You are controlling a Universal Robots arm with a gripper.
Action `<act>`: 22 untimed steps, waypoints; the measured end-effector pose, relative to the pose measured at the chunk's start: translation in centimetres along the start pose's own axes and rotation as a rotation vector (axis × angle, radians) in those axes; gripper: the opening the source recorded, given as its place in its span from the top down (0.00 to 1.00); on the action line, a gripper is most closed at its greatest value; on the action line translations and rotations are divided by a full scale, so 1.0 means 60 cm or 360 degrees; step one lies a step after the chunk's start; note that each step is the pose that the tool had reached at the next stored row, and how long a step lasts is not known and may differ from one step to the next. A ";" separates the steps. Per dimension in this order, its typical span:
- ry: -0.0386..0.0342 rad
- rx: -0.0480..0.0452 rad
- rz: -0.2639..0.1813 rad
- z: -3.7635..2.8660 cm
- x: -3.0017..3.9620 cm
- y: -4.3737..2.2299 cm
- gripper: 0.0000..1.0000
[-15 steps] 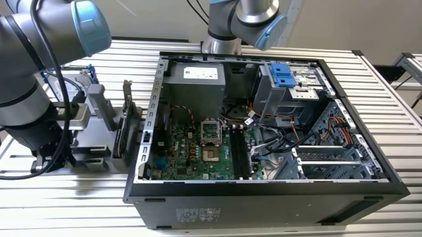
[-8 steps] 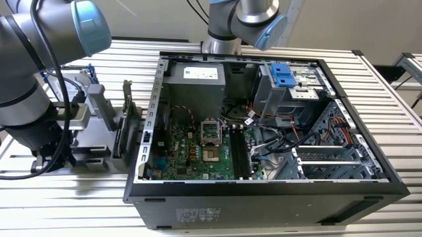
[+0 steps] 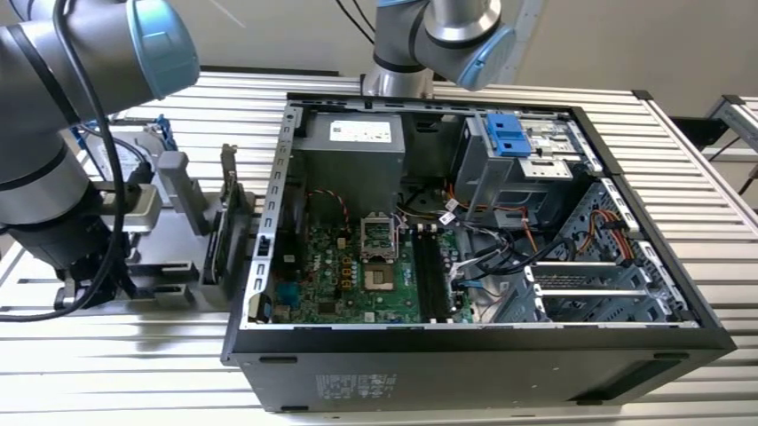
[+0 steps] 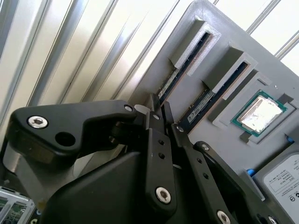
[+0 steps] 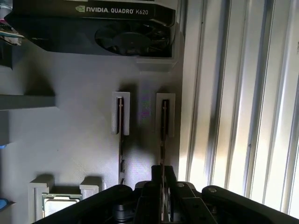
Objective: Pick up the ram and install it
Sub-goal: 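Pick up the ram and move it above insertion slot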
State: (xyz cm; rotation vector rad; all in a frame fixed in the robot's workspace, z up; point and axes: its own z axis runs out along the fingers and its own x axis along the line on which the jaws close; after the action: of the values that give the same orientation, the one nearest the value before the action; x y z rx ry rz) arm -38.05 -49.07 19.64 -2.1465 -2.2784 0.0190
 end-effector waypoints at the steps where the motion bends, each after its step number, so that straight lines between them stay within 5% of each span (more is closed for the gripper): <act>1: 0.0000 0.0000 0.0000 -0.002 0.000 0.000 1.00; 22: 0.0000 0.0000 0.0000 -0.026 0.000 0.000 1.00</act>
State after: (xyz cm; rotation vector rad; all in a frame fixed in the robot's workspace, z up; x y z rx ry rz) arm -38.05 -49.07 21.18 -2.1466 -2.2784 0.0191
